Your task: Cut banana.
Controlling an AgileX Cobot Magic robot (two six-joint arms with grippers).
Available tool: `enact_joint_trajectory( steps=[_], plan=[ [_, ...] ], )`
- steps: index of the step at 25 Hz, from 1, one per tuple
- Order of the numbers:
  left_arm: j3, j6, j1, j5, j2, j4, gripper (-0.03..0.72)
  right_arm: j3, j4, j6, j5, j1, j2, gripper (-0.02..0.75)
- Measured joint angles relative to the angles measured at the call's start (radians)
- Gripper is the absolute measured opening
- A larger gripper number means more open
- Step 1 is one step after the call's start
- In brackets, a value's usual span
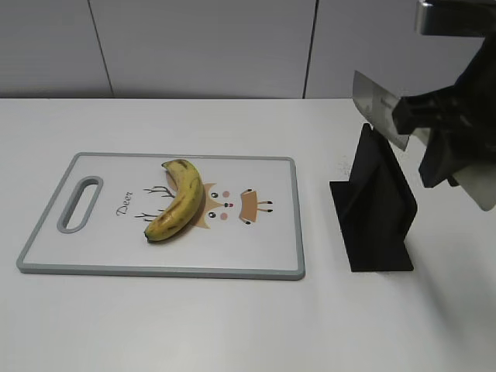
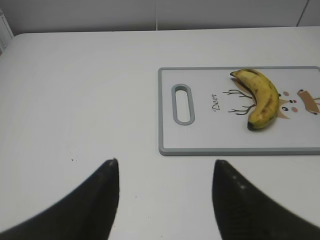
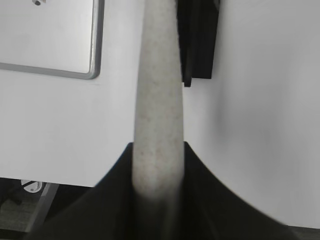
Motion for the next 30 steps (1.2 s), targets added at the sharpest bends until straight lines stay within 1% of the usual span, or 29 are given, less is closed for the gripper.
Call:
enact_joint_trajectory(
  steps=[4, 12, 16, 20, 23, 25, 27, 30],
  plan=[
    [0.000, 0.000, 0.000, 0.000, 0.000, 0.000, 0.570, -0.043, 0.000, -0.049, 0.010, 0.000, 0.000, 0.161],
    [0.000, 0.000, 0.000, -0.001, 0.024, 0.000, 0.570, -0.107, 0.000, -0.268, 0.019, 0.000, -0.001, 0.161],
    [-0.033, 0.021, 0.000, -0.028, 0.110, 0.000, 0.566, -0.109, 0.000, -0.419, -0.044, 0.000, -0.001, 0.161],
    [-0.089, 0.068, 0.000, -0.117, 0.220, -0.004, 0.519, -0.109, 0.000, -0.537, -0.166, 0.000, -0.001, 0.161],
    [-0.128, 0.110, 0.000, -0.185, 0.308, -0.012, 0.505, -0.109, 0.041, -0.642, -0.224, 0.000, -0.001, 0.161],
    [-0.158, 0.158, 0.000, -0.220, 0.369, -0.036, 0.516, -0.109, 0.077, -0.731, -0.237, 0.000, -0.001, 0.161],
    [-0.194, 0.211, -0.001, -0.242, 0.436, -0.072, 0.557, -0.109, 0.105, -0.805, -0.242, 0.000, 0.006, 0.161],
    [-0.248, 0.275, -0.025, -0.255, 0.531, -0.112, 0.608, -0.110, 0.141, -0.879, -0.244, 0.000, 0.029, 0.161]
  ],
)
